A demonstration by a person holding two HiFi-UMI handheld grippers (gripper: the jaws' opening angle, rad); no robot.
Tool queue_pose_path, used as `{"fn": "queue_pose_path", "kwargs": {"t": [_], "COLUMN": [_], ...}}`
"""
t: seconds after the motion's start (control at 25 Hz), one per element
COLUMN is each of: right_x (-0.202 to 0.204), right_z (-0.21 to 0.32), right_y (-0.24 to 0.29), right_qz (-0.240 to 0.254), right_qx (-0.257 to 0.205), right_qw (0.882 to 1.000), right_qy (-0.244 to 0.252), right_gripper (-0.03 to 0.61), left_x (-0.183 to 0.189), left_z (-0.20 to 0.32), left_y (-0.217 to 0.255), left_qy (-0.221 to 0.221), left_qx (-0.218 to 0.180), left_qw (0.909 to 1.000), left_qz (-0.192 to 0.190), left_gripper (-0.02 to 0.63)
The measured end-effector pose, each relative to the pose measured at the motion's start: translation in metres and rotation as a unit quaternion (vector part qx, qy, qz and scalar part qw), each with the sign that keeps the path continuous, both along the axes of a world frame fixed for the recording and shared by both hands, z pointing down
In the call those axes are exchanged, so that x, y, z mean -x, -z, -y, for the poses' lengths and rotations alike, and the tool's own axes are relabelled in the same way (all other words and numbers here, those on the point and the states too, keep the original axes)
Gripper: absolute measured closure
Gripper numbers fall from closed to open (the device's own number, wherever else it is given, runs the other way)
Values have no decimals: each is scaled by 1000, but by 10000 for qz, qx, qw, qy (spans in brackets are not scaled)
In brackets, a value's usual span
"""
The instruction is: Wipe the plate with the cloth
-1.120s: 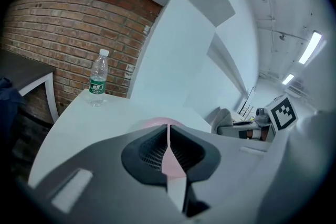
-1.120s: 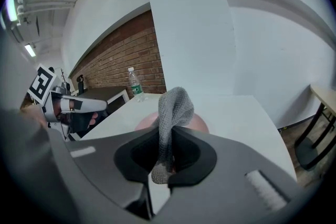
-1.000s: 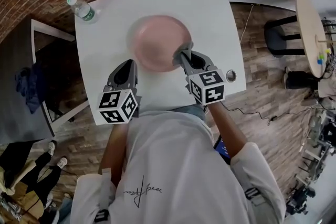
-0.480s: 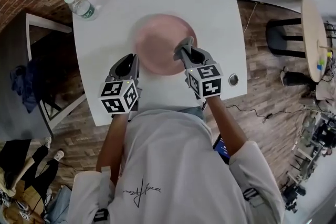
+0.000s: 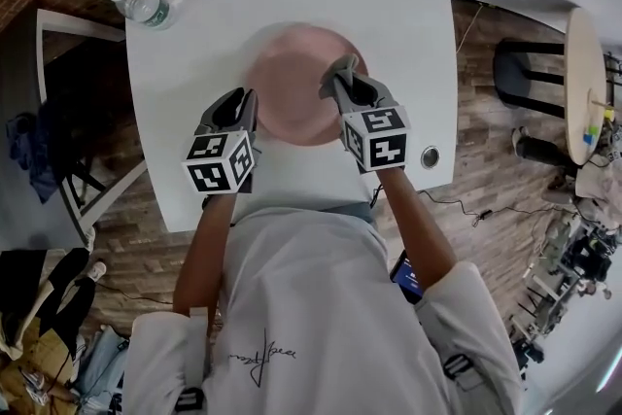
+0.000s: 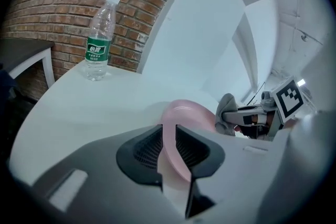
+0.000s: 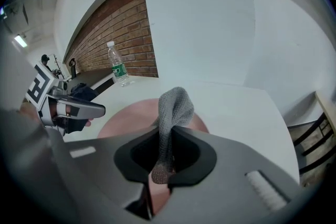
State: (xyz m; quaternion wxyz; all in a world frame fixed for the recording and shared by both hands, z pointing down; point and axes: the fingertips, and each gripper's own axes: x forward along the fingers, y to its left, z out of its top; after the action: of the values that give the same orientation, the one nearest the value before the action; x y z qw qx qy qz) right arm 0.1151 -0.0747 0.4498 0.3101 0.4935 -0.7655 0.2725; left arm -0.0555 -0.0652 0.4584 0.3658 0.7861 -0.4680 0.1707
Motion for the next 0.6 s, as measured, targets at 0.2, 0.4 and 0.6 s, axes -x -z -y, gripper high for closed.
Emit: {"fn": "queue_pose_path", "kwargs": {"t": [0.2,0.4,0.6], "right_x": [0,-1,-4], "right_z": [17,27,38], "right_y": [-16,-28,-37], "right_qz": [-175,-322,-477], "right_qx": [112,214,326], "right_qw": [9998,9992,9983], "right_qy": [60,77,-1], "right_gripper": [541,541,545], "left_x": [-5,-11,-11], "left_z": [6,10,16], "left_y": [-19,-28,-32], "left_qy": [-64,-66,-135], "left_qx": [211,324,360], "left_qw": [9997,9995,9992], "left_qz": [45,-1,-65], "left_gripper": [525,522,528]}}
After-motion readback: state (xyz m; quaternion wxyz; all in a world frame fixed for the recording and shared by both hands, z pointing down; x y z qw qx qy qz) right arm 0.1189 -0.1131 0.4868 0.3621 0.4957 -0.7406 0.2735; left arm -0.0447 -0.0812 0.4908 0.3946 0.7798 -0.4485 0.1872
